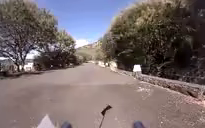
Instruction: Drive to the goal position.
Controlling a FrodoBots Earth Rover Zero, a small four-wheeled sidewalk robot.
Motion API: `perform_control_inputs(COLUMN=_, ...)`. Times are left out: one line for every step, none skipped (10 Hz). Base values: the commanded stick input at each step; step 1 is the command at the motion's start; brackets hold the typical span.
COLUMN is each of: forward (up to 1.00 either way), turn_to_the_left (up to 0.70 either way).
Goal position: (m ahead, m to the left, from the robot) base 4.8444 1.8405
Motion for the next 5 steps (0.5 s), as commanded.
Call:
perform_control_inputs(forward=0.50, turn_to_the_left=0.25)
perform_control_inputs(forward=0.50, turn_to_the_left=0.25)
perform_control_inputs(forward=0.50, turn_to_the_left=0.22)
perform_control_inputs(forward=0.50, turn_to_the_left=0.13)
perform_control_inputs(forward=0.50, turn_to_the_left=0.03)
